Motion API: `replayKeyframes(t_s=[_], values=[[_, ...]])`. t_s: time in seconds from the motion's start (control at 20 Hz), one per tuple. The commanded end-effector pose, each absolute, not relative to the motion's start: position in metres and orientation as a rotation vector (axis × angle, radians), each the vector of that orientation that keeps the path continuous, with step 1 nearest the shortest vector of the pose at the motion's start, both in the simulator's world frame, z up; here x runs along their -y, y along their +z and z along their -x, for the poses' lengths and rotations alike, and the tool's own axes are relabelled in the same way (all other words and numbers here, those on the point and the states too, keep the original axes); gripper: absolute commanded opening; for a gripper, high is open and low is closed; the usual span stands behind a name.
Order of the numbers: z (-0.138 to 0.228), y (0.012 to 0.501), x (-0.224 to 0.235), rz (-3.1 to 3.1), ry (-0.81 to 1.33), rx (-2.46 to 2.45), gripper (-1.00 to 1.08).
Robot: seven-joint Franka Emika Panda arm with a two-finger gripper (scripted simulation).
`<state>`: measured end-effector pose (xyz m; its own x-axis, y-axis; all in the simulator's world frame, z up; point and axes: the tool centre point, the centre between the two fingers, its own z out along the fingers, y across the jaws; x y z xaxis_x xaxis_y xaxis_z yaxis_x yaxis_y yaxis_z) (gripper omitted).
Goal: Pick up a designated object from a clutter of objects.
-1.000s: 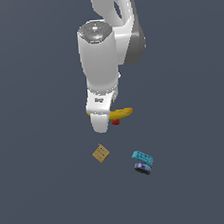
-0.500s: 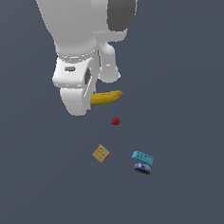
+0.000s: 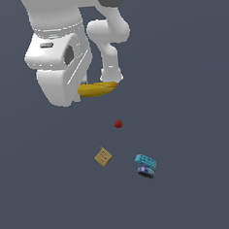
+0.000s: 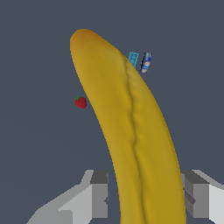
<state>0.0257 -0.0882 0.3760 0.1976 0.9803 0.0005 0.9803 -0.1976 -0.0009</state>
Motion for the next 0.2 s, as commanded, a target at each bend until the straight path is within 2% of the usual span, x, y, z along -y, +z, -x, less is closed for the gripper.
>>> replayKeyframes(t_s=[0.0, 0.15], values=[[-0.0268, 0.3819, 0.0905, 2.431, 0.000, 1.990, -1.00], [-0.0273, 0.3834, 0.0913, 2.431, 0.000, 1.990, -1.00]])
